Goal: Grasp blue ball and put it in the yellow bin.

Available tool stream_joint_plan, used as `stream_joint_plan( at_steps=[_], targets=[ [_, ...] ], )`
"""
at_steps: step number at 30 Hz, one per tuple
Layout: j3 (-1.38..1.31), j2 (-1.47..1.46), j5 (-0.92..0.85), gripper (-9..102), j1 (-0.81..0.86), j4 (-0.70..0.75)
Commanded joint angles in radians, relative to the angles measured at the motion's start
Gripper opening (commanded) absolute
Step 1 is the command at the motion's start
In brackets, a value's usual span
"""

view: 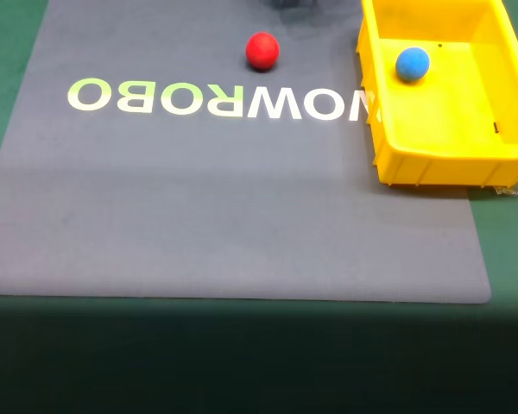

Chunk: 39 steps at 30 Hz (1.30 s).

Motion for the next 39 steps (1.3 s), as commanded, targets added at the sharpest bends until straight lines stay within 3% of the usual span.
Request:
stream_joint_plan(
  at_steps=[1,19,39],
  targets=[
    [0.008,0.040,-0.006,0,0.008,0.040],
    [0.115,0.163,-0.017,0,0.029,0.247],
    [0.115,0.163,0.052,0,0.028,0.259]
  ],
)
